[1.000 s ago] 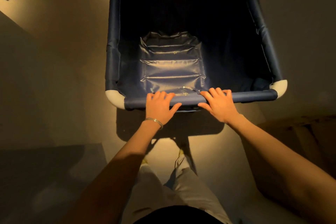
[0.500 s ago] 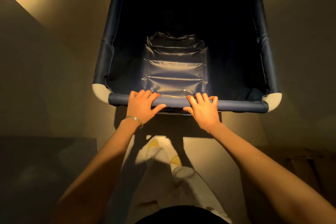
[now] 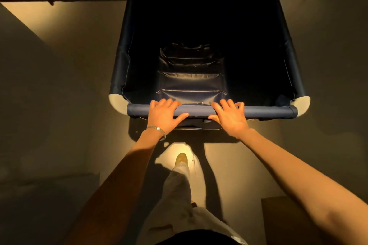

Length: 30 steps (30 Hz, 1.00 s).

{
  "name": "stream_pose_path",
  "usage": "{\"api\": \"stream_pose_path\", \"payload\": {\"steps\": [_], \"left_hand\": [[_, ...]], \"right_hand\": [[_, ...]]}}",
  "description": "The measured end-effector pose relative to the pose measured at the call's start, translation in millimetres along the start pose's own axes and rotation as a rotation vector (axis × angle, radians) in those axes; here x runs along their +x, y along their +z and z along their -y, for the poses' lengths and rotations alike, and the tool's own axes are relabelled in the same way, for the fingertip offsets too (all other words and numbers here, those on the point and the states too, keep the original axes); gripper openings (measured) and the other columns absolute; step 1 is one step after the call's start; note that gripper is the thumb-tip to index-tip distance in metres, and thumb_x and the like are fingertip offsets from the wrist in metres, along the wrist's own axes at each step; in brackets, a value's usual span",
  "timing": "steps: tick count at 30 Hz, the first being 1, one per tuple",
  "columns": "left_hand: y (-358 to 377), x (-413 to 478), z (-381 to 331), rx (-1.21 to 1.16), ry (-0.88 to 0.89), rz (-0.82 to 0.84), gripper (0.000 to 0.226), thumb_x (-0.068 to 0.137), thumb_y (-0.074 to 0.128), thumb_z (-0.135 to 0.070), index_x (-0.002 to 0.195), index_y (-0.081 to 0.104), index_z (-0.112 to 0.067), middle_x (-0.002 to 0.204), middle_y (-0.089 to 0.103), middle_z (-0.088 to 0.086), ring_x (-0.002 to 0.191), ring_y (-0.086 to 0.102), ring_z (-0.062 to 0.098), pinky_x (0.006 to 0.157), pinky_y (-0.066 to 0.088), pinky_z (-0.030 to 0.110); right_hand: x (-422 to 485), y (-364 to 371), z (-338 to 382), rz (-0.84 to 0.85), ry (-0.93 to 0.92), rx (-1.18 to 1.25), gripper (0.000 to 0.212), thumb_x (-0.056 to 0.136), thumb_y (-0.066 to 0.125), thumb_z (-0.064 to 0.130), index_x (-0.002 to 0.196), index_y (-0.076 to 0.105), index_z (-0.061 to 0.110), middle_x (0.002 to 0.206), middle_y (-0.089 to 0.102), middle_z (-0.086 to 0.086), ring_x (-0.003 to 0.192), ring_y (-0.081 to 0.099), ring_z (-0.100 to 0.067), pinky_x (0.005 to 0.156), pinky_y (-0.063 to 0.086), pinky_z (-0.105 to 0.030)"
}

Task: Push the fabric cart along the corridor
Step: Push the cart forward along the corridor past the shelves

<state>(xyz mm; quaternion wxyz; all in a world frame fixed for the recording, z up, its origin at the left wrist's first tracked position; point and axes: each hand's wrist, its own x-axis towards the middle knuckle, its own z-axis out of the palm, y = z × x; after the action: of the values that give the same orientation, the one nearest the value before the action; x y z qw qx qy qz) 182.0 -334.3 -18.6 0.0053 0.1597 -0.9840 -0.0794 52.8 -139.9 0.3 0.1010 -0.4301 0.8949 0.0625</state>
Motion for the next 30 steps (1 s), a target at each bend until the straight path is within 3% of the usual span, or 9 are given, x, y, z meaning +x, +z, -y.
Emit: {"api": "stream_pose_path", "payload": {"steps": [4, 9, 12, 16, 18, 22, 25, 28, 30], "left_hand": [[-3, 51, 5, -0.003, -0.043, 0.033, 0.051, 0.087, 0.037, -0.062, 0.12, 0.052, -0.026, 0.114, 0.062, 0.002, 0.105, 0.053, 0.021, 0.09, 0.036, 0.04], [-7, 110, 11, -0.016, -0.089, 0.09, 0.052, 0.09, 0.035, -0.059, 0.127, 0.046, -0.024, 0.119, 0.059, 0.006, 0.109, 0.05, 0.024, 0.094, 0.035, 0.04], [-8, 144, 15, -0.05, -0.112, 0.087, 0.053, 0.09, 0.036, -0.057, 0.127, 0.048, -0.02, 0.116, 0.06, 0.009, 0.105, 0.052, 0.025, 0.092, 0.037, 0.04], [-5, 184, 19, -0.024, -0.127, -0.071, 0.071, 0.089, 0.019, -0.065, 0.091, 0.067, -0.013, 0.071, 0.067, 0.011, 0.061, 0.06, 0.024, 0.061, 0.047, 0.032], [-5, 202, 20, -0.037, -0.176, -0.076, 0.07, 0.087, 0.02, -0.066, 0.079, 0.067, -0.015, 0.062, 0.065, 0.008, 0.055, 0.058, 0.022, 0.057, 0.046, 0.03], [-14, 236, 19, -0.065, -0.264, -0.057, 0.046, 0.077, 0.051, -0.057, 0.103, 0.057, -0.02, 0.096, 0.067, 0.012, 0.091, 0.061, 0.031, 0.088, 0.038, 0.04], [-20, 266, 17, -0.145, -0.379, -0.017, 0.05, 0.085, 0.052, -0.053, 0.121, 0.053, -0.018, 0.122, 0.058, 0.016, 0.117, 0.047, 0.033, 0.1, 0.029, 0.043], [-22, 297, 18, -0.138, -0.469, -0.047, 0.051, 0.085, 0.052, -0.053, 0.124, 0.052, -0.019, 0.124, 0.056, 0.015, 0.119, 0.045, 0.033, 0.1, 0.028, 0.043], [-24, 317, 17, -0.148, -0.527, -0.078, 0.048, 0.084, 0.055, -0.052, 0.118, 0.056, -0.018, 0.117, 0.061, 0.014, 0.11, 0.051, 0.034, 0.095, 0.033, 0.043]], "right_hand": [[52, -15, -27, 0.039, -0.026, -0.002, 0.05, 0.093, 0.034, 0.052, 0.133, 0.038, 0.021, 0.127, 0.049, -0.009, 0.115, 0.043, -0.029, 0.094, 0.031, -0.044], [117, -38, -56, 0.063, -0.009, 0.23, 0.04, 0.09, 0.049, 0.049, 0.119, 0.051, 0.022, 0.115, 0.057, -0.008, 0.109, 0.047, -0.024, 0.096, 0.026, -0.041], [153, -46, -70, 0.079, -0.046, 0.167, 0.042, 0.091, 0.046, 0.05, 0.124, 0.048, 0.024, 0.116, 0.057, -0.008, 0.113, 0.045, -0.025, 0.1, 0.024, -0.042], [198, -54, -92, 0.076, -0.127, 0.126, 0.07, 0.081, 0.021, 0.072, 0.126, 0.048, 0.025, 0.111, 0.058, -0.007, 0.108, 0.047, -0.025, 0.097, 0.026, -0.043], [222, -57, -103, 0.062, -0.167, 0.133, 0.084, 0.073, 0.007, 0.076, 0.125, 0.048, 0.025, 0.11, 0.058, -0.008, 0.106, 0.047, -0.025, 0.094, 0.027, -0.042], [271, -69, -125, 0.054, -0.231, 0.098, 0.087, 0.074, 0.006, 0.077, 0.127, 0.047, 0.023, 0.113, 0.057, -0.008, 0.107, 0.046, -0.025, 0.092, 0.027, -0.041], [312, -81, -142, 0.042, -0.319, 0.082, 0.082, 0.076, 0.008, 0.076, 0.126, 0.048, 0.024, 0.112, 0.057, -0.007, 0.106, 0.045, -0.024, 0.088, 0.026, -0.039], [355, -92, -155, -0.013, -0.411, 0.092, 0.048, 0.088, 0.043, 0.056, 0.125, 0.049, 0.025, 0.112, 0.059, -0.005, 0.105, 0.047, -0.025, 0.082, 0.025, -0.037], [383, -97, -162, -0.036, -0.455, 0.109, 0.043, 0.089, 0.053, 0.047, 0.125, 0.052, 0.024, 0.115, 0.06, -0.006, 0.107, 0.048, -0.026, 0.083, 0.026, -0.037]]}}
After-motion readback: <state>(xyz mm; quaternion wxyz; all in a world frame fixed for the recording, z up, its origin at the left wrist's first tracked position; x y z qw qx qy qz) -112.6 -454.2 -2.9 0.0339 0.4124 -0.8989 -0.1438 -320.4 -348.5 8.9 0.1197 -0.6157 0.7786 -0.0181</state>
